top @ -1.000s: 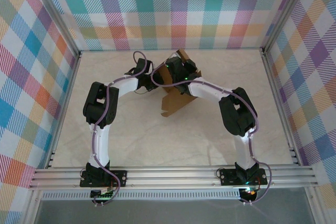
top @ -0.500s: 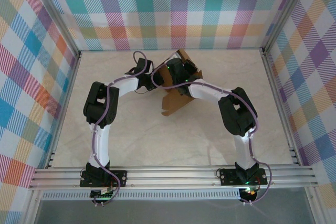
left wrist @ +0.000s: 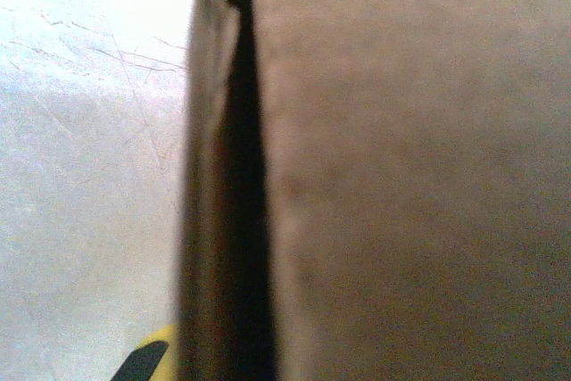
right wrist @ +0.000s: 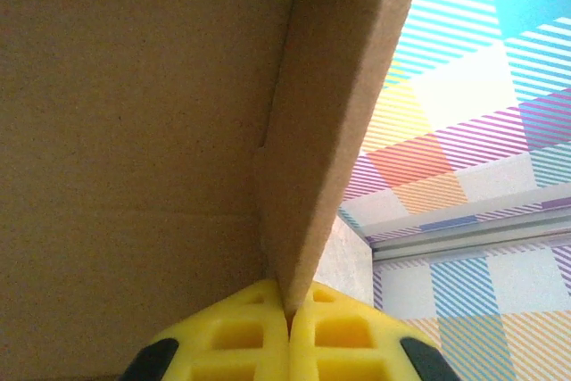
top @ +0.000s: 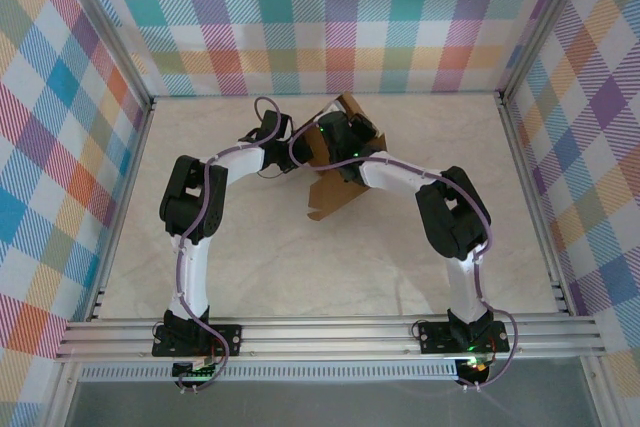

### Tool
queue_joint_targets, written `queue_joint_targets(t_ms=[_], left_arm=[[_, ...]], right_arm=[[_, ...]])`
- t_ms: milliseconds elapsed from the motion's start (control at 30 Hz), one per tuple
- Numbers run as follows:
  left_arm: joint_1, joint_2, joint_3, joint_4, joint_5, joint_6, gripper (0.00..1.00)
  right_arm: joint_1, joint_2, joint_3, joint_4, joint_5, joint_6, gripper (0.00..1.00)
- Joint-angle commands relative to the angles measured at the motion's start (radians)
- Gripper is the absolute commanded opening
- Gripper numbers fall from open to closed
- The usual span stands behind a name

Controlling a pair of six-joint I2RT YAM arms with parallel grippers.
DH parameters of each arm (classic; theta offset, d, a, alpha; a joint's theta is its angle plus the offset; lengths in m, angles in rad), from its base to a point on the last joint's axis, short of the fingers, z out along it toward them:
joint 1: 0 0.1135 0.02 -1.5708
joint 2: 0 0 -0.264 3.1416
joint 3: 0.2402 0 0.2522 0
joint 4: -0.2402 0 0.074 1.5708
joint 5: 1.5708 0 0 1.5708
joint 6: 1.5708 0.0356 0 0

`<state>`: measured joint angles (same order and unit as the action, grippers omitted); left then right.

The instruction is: Fold the paper box

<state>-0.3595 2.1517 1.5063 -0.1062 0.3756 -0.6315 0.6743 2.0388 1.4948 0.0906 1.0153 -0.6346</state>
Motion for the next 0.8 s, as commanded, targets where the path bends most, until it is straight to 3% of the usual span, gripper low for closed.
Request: queue_joint_targets(t_ms=[0, 33, 67, 100, 300, 367, 433, 767], left_arm=[[-0.041, -0.005, 0.034, 0.026, 0.062, 0.027, 0.0], [-0.041, -0.005, 0.034, 0.025, 0.06, 0.026, 0.0], [-0.041, -0.007, 0.035, 0.024, 0.058, 0.027, 0.0], [-0.04, -0.007, 0.035, 0.022, 0.059, 0.028, 0.0], [-0.041, -0.006, 0.04, 0.018, 0.057, 0.025, 0.0], [-0.041, -0.004, 0.04, 0.018, 0.057, 0.024, 0.0], [-0.041, -0.003, 0.042, 0.019, 0.057, 0.025, 0.0], [-0.042, -0.001, 0.041, 0.019, 0.057, 0.024, 0.0]], right_arm=[[0.024, -0.013, -0.032, -0.007, -0.066, -0.011, 0.24], [0.023, -0.014, -0.031, -0.006, -0.066, -0.012, 0.25], [0.023, -0.012, -0.03, -0.006, -0.067, -0.015, 0.19], [0.024, -0.009, -0.026, -0.007, -0.067, -0.018, 0.02], [0.024, 0.001, -0.013, -0.002, -0.067, -0.027, 0.01], [0.024, -0.002, -0.011, -0.009, -0.069, -0.019, 0.29], [0.024, -0.001, -0.009, -0.009, -0.07, -0.019, 0.39], [0.021, -0.022, 0.0, -0.063, -0.106, 0.047, 0.57]])
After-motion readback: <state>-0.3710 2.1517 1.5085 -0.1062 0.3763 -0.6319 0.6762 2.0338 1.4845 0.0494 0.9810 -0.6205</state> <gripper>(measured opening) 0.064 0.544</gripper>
